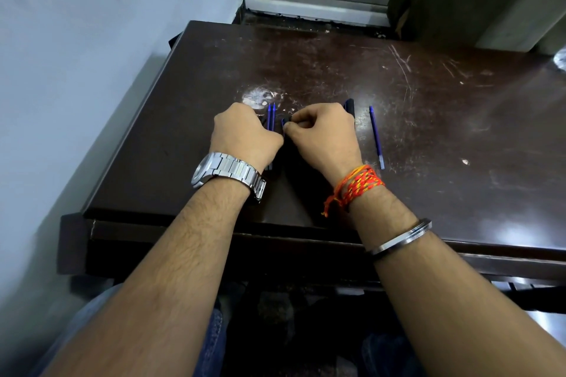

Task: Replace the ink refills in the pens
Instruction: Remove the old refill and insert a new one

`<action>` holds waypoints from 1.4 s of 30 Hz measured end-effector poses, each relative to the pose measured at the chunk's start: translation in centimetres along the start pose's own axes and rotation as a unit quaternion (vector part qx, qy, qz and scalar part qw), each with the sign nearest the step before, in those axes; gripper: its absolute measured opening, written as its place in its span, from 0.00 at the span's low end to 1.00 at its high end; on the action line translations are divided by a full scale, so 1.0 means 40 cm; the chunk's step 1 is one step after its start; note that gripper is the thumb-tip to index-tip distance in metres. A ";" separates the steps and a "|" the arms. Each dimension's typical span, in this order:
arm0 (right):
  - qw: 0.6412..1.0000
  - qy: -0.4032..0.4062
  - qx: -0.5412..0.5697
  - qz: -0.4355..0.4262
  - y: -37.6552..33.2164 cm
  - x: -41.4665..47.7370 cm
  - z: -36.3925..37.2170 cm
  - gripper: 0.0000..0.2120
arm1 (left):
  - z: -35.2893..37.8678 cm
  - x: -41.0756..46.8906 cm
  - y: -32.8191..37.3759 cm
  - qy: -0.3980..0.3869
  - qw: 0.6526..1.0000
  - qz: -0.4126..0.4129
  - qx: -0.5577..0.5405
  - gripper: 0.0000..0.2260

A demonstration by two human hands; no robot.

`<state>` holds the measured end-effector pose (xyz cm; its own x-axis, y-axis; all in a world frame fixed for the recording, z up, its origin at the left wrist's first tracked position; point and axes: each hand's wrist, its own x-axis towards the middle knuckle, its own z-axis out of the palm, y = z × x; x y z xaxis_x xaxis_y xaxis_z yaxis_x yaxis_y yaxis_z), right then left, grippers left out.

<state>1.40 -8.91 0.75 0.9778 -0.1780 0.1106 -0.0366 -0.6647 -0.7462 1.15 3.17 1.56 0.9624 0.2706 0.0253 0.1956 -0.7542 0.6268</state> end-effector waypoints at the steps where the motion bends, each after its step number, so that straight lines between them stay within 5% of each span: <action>1: 1.000 0.003 0.002 0.001 0.000 0.001 0.000 0.06 | -0.002 -0.001 0.000 0.001 1.000 -0.001 0.000 0.11; 15: 0.997 0.059 0.029 0.049 0.008 0.022 -0.054 0.08 | -0.015 -0.001 0.023 0.040 0.989 -0.006 -0.144 0.13; 21: 0.996 0.079 -0.001 0.051 0.020 0.028 -0.080 0.08 | -0.006 0.010 0.041 -0.043 0.925 -0.051 -0.375 0.10; 27: 0.991 0.103 -0.023 0.086 0.051 0.049 -0.123 0.07 | 0.010 0.006 0.035 -0.093 0.933 -0.009 -0.347 0.07; 32: 0.987 0.099 -0.050 0.112 0.075 0.063 -0.147 0.05 | 0.011 0.005 0.021 -0.054 0.934 0.012 -0.354 0.02; 38: 0.982 0.084 -0.087 0.142 0.093 0.063 -0.150 0.09 | 0.009 0.003 0.018 0.001 0.945 0.035 -0.325 0.09; 41: 0.981 0.069 -0.114 0.142 0.086 0.057 -0.146 0.03 | 0.012 -0.001 0.021 -0.003 0.946 0.038 -0.323 0.09; 42: 0.980 0.067 -0.121 0.144 0.090 0.059 -0.143 0.09 | 0.013 -0.002 0.021 -0.006 0.946 0.037 -0.321 0.09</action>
<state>2.40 -15.86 2.08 0.8841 -0.4670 0.0161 -0.3707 -0.7220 -0.5842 1.35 2.18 1.68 0.9719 0.2211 0.0810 -0.0236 -0.2507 0.9678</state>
